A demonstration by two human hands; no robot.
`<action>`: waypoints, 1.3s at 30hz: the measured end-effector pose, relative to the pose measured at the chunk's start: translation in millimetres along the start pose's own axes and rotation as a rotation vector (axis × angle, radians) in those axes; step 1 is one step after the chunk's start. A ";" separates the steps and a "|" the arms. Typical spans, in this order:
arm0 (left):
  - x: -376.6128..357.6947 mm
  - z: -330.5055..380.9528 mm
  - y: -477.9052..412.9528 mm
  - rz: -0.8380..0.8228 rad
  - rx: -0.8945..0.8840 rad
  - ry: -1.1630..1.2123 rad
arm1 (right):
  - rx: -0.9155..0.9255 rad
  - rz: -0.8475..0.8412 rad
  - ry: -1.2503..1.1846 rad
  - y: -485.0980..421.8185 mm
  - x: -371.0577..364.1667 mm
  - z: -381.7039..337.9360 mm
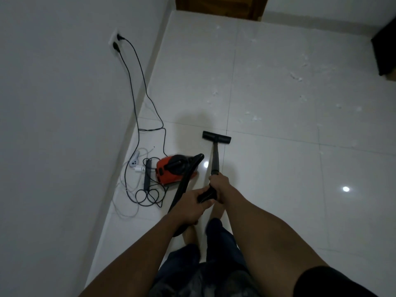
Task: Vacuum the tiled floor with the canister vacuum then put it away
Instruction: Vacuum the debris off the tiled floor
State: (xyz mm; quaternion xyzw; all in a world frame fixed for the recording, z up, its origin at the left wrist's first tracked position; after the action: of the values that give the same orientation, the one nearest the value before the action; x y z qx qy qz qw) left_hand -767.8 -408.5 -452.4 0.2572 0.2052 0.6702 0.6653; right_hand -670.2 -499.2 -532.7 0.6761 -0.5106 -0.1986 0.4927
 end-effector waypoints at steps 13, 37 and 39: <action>-24.1 -4.5 -54.0 0.016 0.060 -0.003 | 0.027 -0.034 0.099 -61.8 18.6 -6.4; -5.1 71.4 -244.4 0.028 0.284 -0.060 | 0.049 -0.049 0.182 -206.6 49.6 -138.0; 4.0 78.5 -260.5 0.023 0.309 -0.047 | 0.063 -0.033 0.199 -219.3 49.1 -156.2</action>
State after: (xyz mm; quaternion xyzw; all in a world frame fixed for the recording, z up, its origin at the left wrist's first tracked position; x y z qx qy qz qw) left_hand -514.4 -401.8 -551.4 0.3742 0.2872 0.6323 0.6146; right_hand -421.6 -471.9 -643.7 0.7159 -0.4540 -0.1223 0.5162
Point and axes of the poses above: each hand's wrist, its own y-axis away from the middle knuckle, its own x-axis out of the back of the hand, z = x × y, the point moved 7 cm from there along -y, towards the middle knuckle, and after that the axes turned 3 degrees about y, right-handed, at the moved point
